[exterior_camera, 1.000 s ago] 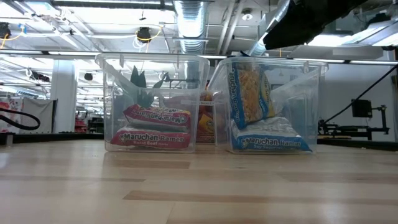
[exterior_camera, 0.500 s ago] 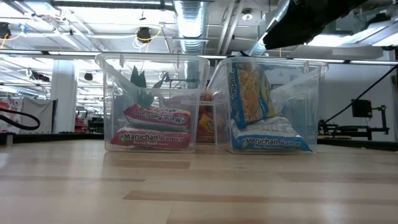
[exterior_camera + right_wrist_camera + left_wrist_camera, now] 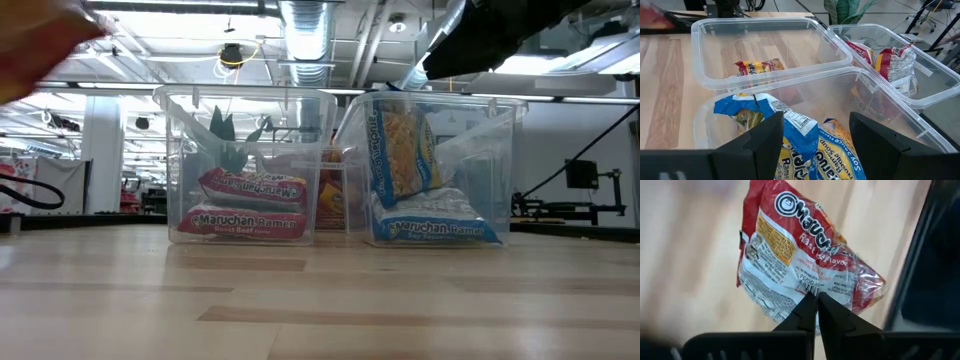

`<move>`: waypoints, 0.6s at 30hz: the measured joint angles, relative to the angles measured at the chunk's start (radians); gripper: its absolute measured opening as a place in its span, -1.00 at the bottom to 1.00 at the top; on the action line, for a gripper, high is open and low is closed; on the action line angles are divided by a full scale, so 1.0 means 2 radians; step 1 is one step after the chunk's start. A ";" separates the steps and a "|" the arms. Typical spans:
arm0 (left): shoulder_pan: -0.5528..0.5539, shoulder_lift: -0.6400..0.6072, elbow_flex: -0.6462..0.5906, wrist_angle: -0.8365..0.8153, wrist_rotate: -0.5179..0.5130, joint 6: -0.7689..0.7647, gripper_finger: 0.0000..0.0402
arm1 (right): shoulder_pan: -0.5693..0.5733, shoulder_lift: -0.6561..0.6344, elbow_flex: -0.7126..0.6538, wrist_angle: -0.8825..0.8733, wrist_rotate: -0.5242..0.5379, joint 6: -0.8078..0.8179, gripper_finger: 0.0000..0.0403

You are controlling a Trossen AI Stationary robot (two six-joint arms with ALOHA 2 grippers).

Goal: Sort Maruchan noodles
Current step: Put the red noodle pack into the bottom left transparent bin

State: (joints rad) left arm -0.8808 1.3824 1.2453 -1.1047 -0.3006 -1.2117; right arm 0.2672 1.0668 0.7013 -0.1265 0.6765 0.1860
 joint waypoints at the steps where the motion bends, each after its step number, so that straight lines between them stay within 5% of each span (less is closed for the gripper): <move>1: 0.003 -0.015 0.000 0.000 -0.030 0.018 -1.00 | 0.000 0.000 0.000 0.000 0.000 0.000 0.23; 10: 0.095 -0.107 0.001 0.023 -0.231 0.268 -1.00 | 0.000 0.000 0.000 0.000 0.000 0.008 0.23; 13: 0.157 -0.113 0.001 0.078 -0.233 0.379 -1.00 | 0.000 0.000 0.000 0.000 0.000 0.008 0.23; 18: 0.267 -0.103 0.000 0.162 -0.157 0.514 -1.00 | 0.000 0.000 0.000 0.000 0.000 0.008 0.23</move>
State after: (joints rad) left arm -0.3460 1.1769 1.2461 -0.7805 -0.6140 -0.1829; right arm 0.2665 1.0668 0.7013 -0.1268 0.6769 0.2028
